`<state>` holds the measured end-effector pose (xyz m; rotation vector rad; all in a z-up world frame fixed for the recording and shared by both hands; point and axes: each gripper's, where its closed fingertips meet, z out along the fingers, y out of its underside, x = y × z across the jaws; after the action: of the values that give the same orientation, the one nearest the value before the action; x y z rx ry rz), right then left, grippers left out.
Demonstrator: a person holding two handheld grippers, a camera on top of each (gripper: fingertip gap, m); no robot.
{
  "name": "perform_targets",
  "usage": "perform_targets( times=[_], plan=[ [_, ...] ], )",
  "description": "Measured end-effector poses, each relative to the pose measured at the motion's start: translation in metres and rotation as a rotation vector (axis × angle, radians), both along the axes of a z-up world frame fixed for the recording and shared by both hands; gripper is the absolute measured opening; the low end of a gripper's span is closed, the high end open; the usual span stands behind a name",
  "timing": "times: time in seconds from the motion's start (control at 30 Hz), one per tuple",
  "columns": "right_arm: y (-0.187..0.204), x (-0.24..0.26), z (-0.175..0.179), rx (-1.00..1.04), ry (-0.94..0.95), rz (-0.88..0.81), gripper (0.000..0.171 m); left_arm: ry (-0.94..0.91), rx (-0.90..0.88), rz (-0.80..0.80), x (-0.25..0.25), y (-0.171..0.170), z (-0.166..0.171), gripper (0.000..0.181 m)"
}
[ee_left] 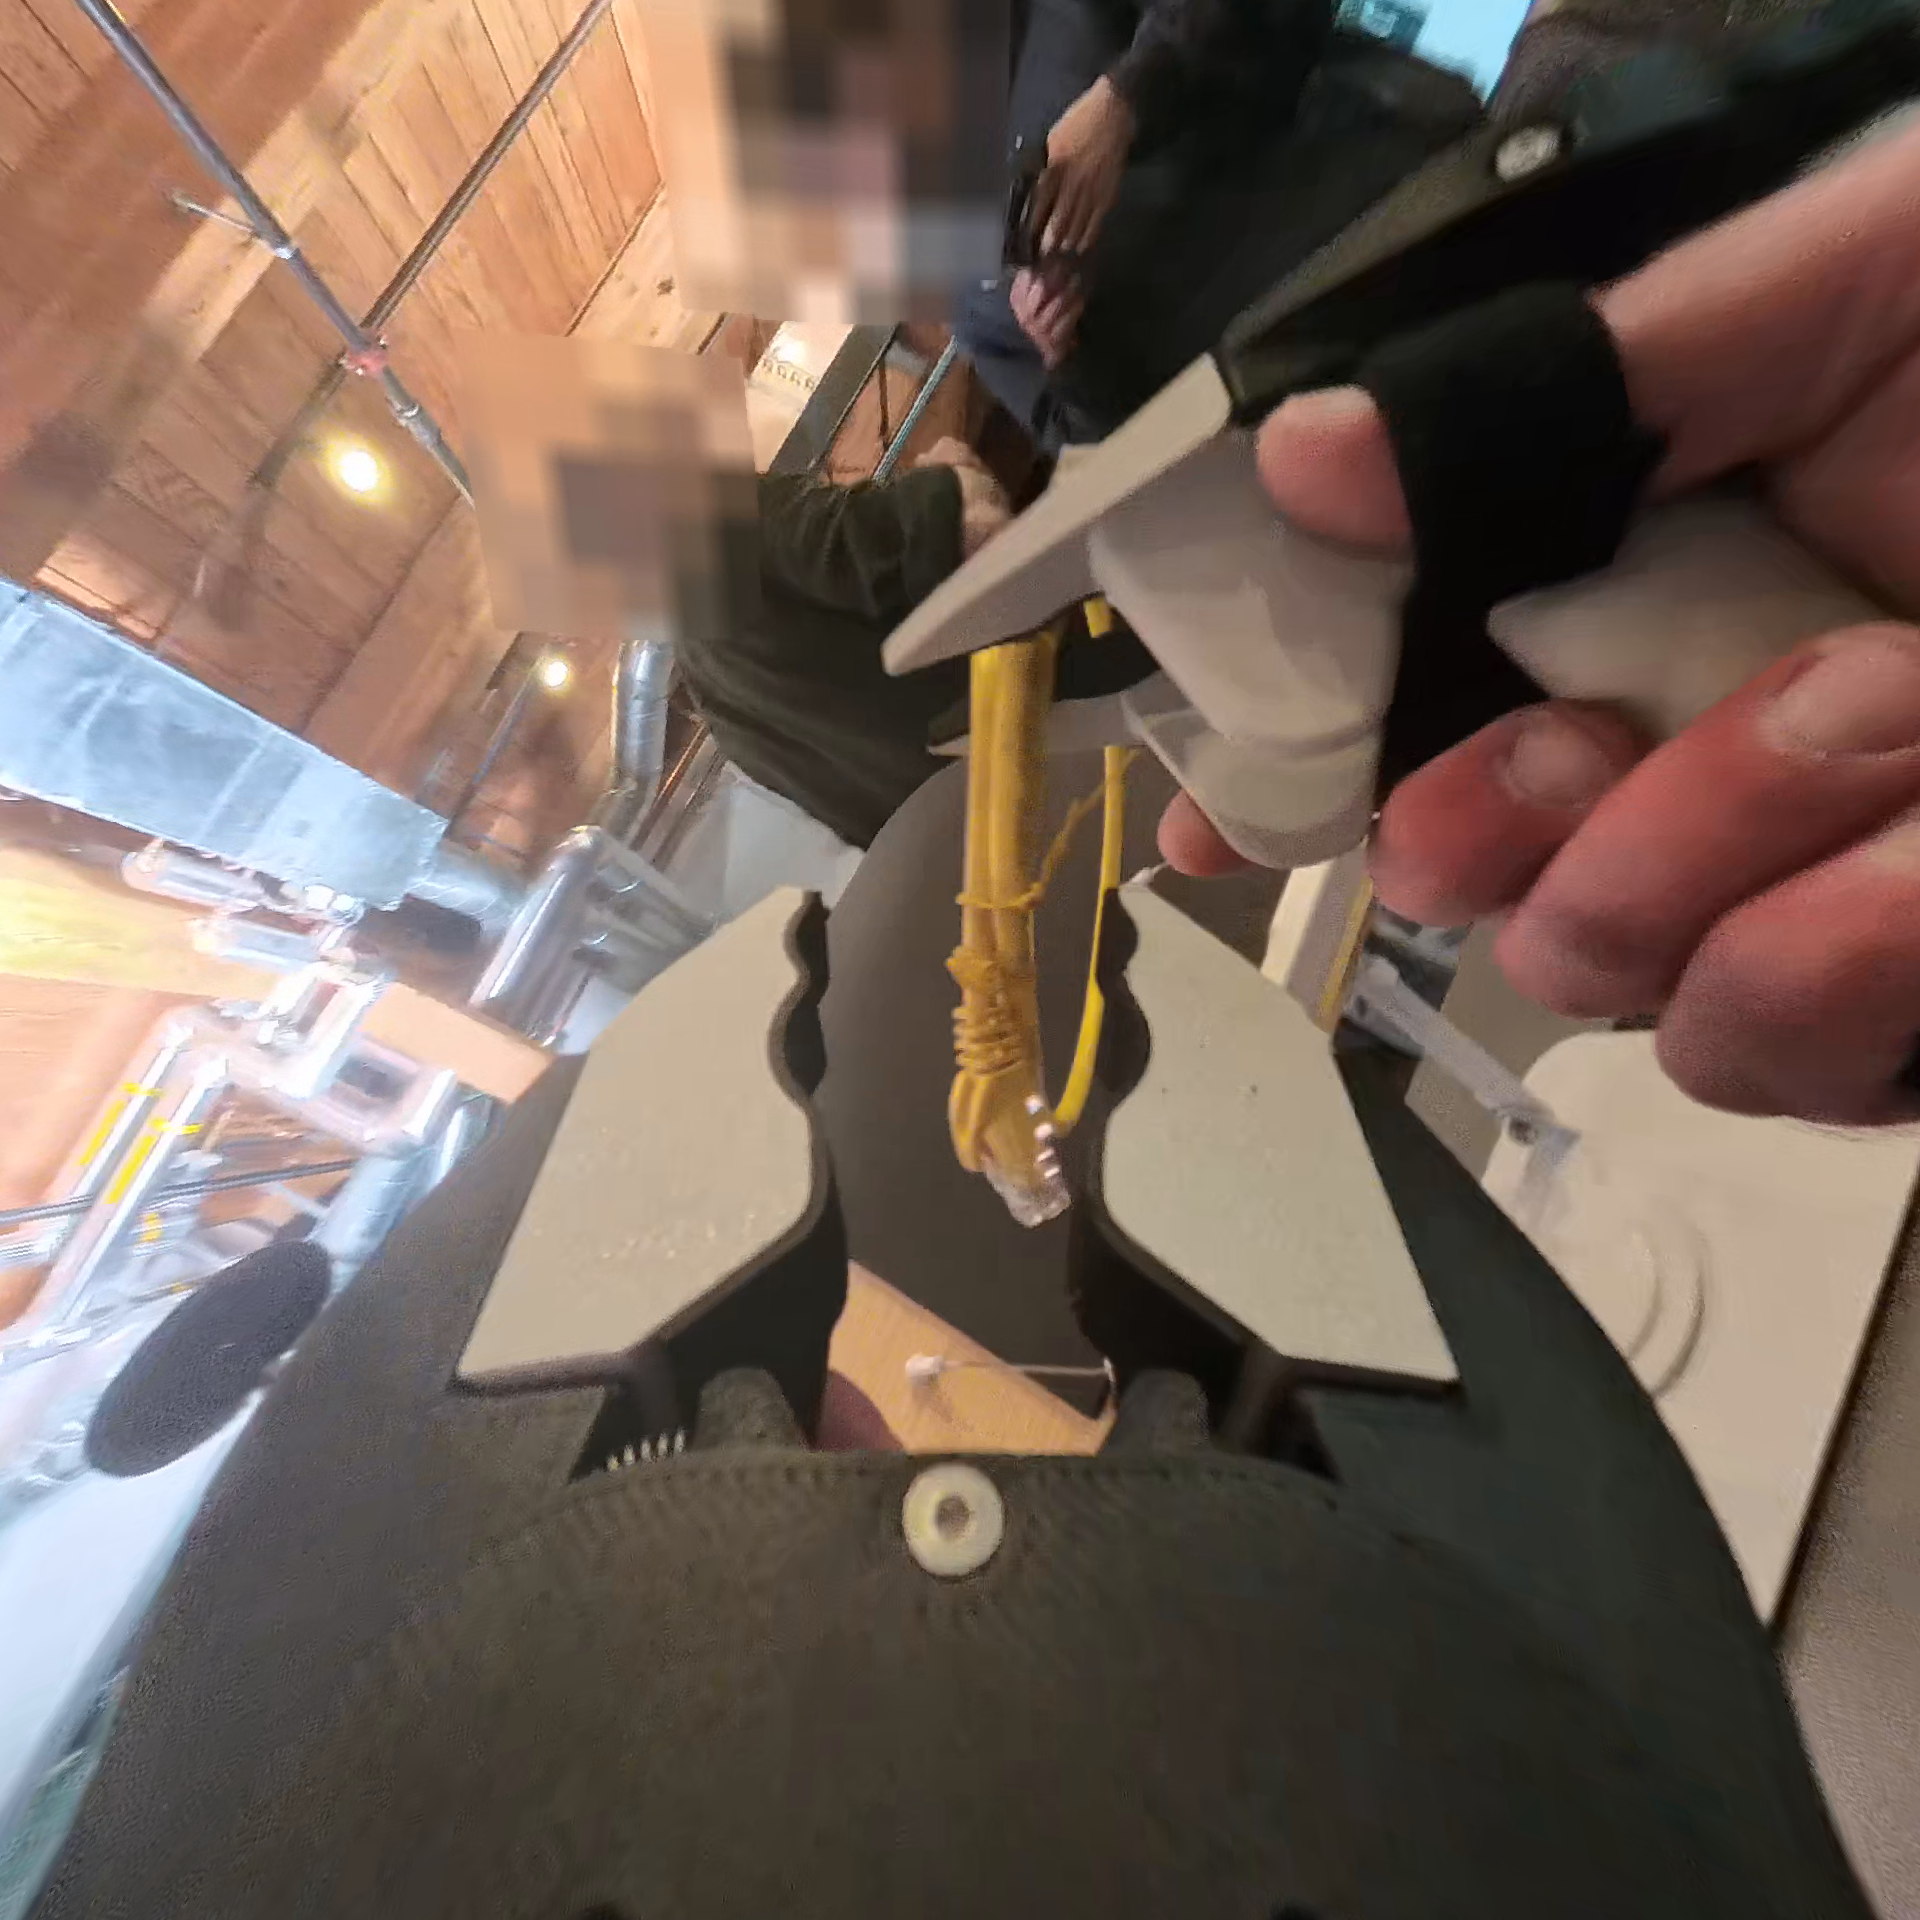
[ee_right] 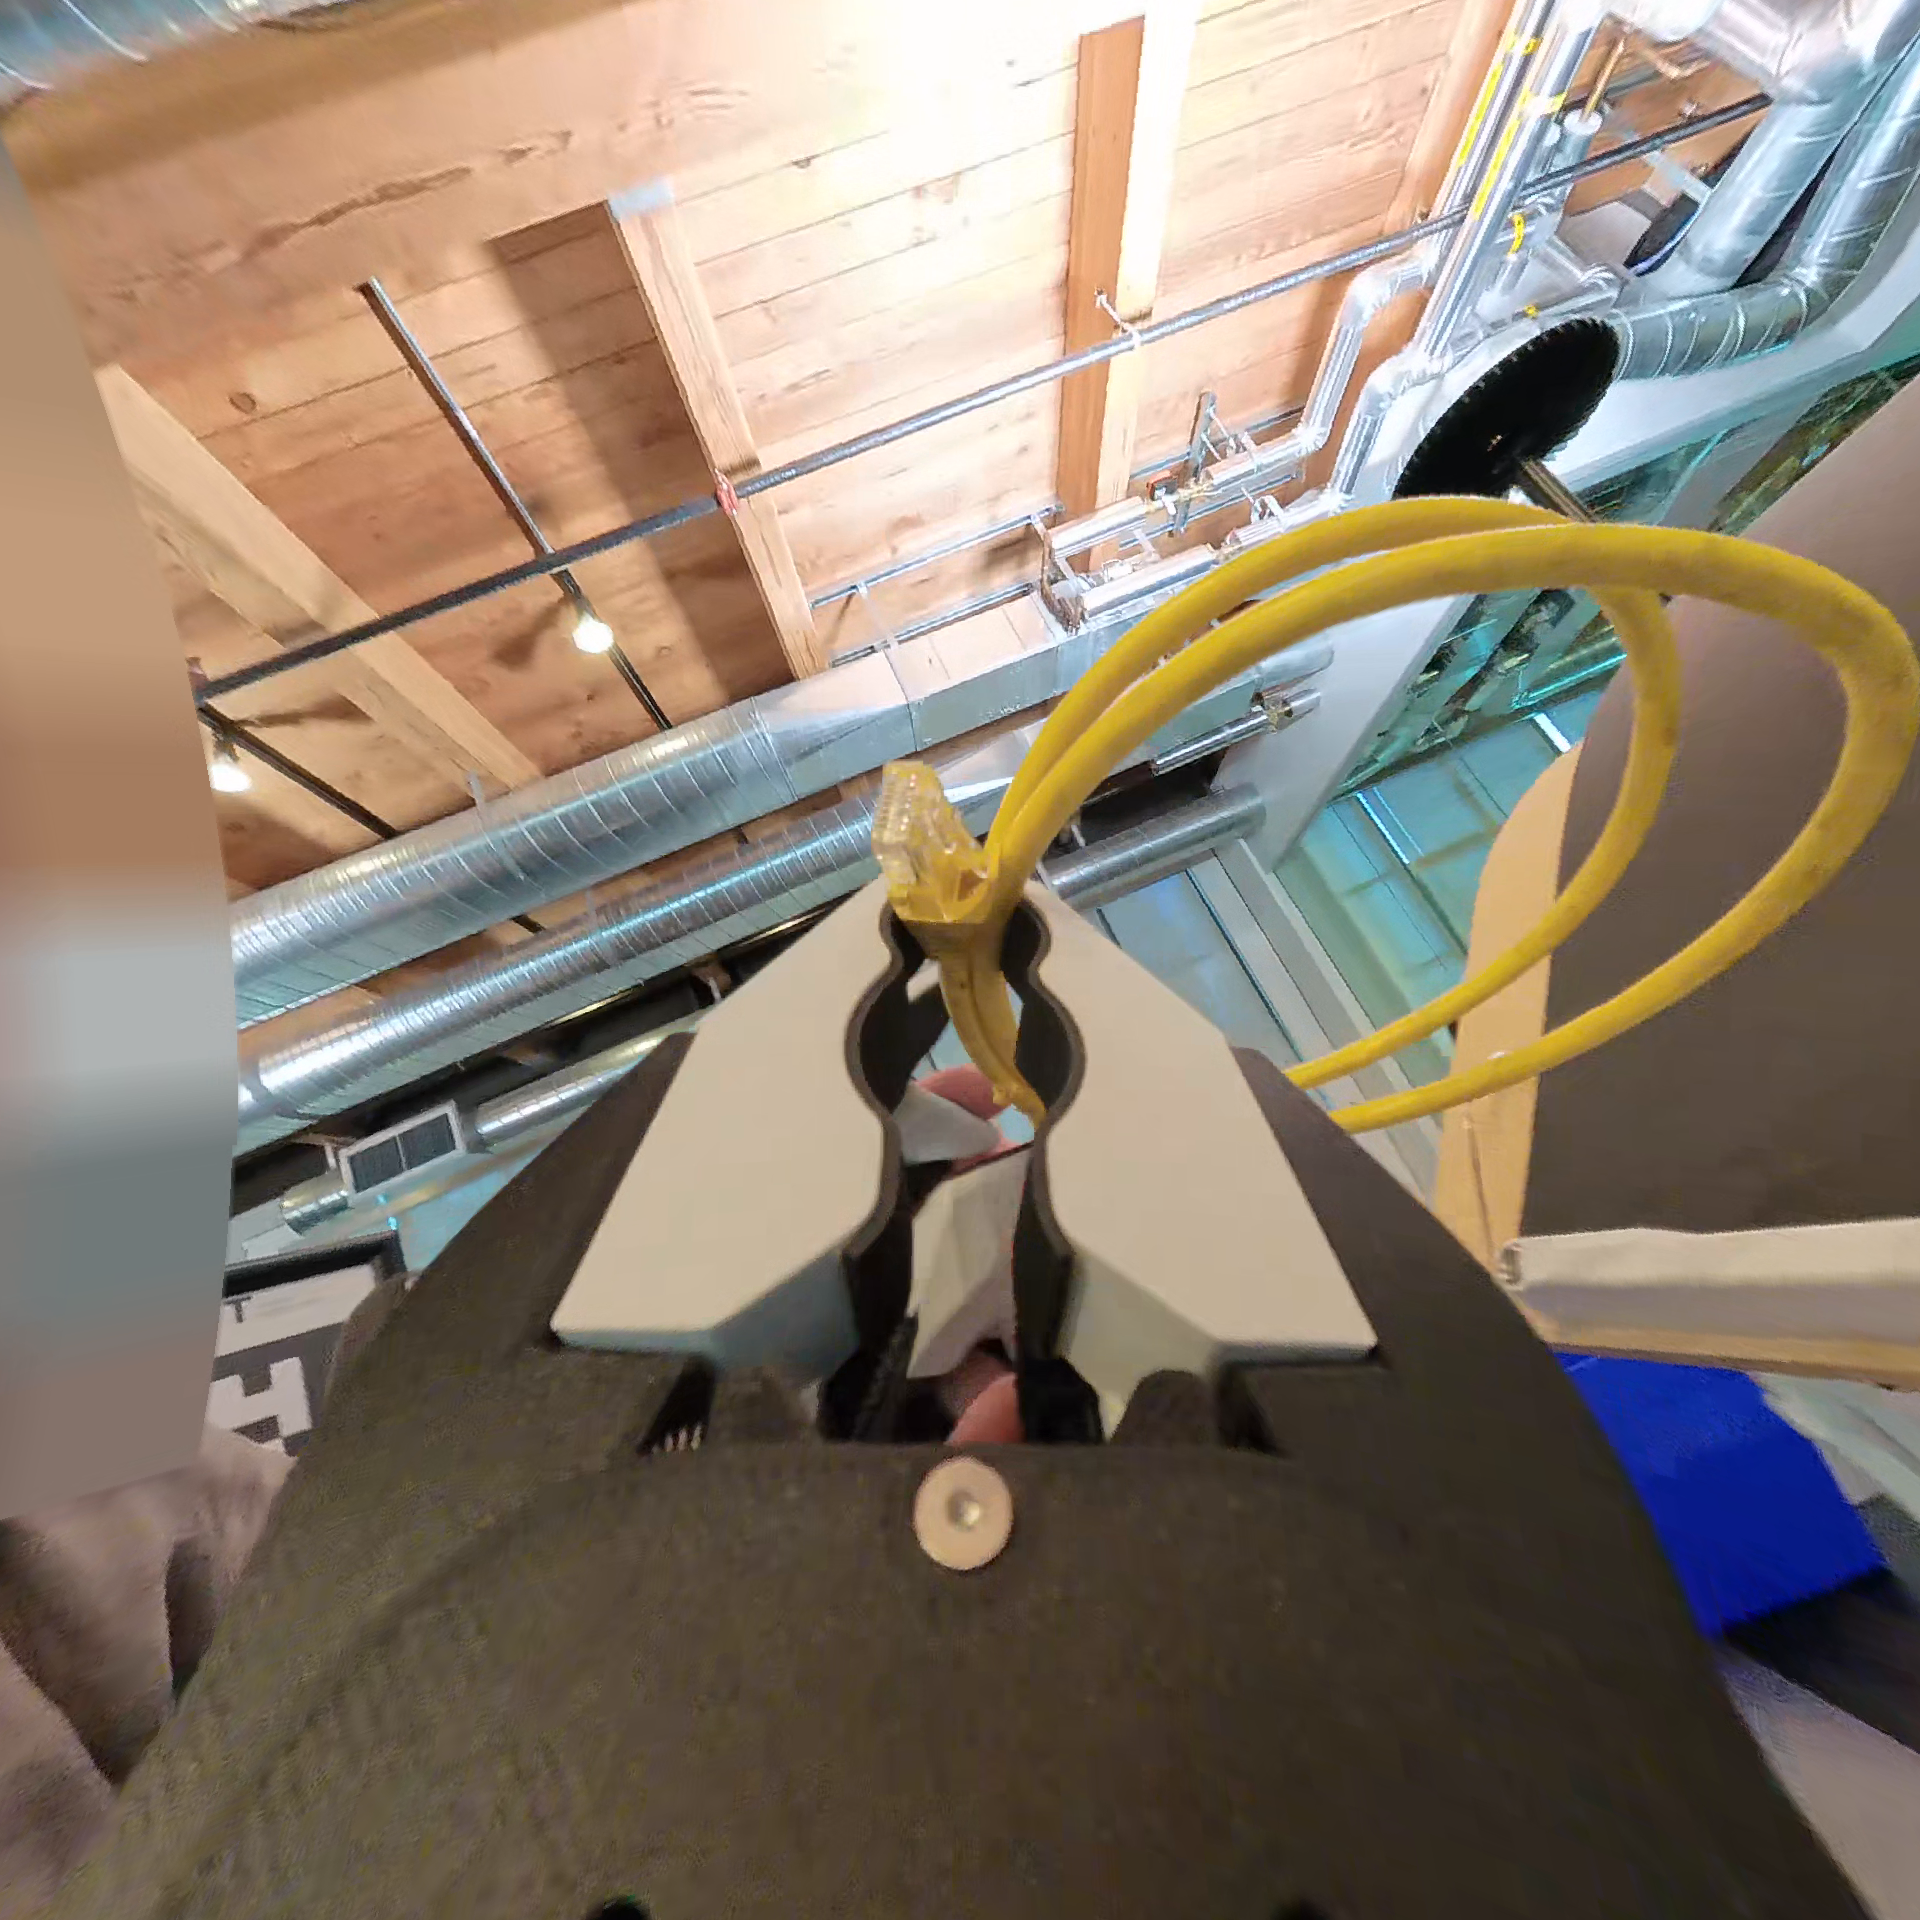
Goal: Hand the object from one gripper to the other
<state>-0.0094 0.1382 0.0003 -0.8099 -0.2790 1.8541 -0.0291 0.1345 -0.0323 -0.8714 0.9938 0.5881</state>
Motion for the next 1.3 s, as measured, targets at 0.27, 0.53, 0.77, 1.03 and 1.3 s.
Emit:
perform_targets(
  times=[0.27, 0.53, 0.77, 1.03, 1.3],
  plan=[
    [-0.006, -0.011, -0.004, -0.025, 0.017, 0.031, 0.012, 0.029, 0.045, 0.079, -0.003, 0.004, -0.003, 0.014],
    [0.01, -0.02, -0.022, -0.003, -0.153, -0.024, 0.041, -0.004, -0.132, 0.09, -0.025, 0.013, -0.001, 0.012],
    [-0.005, -0.023, -0.039, 0.241, -0.437, 0.016, 0.034, -0.056, -0.464, 0.013, -0.049, 0.01, -0.01, 0.012],
    [-0.026, 0.0, -0.036, 0.572, -0.681, -0.132, 0.031, -0.049, -0.752, -0.121, -0.05, -0.006, -0.034, 0.012],
    [-0.038, 0.015, -0.04, 0.671, -0.805, -0.125, 0.039, -0.042, -1.015, -0.342, -0.024, -0.027, -0.066, 0.012]
  ],
)
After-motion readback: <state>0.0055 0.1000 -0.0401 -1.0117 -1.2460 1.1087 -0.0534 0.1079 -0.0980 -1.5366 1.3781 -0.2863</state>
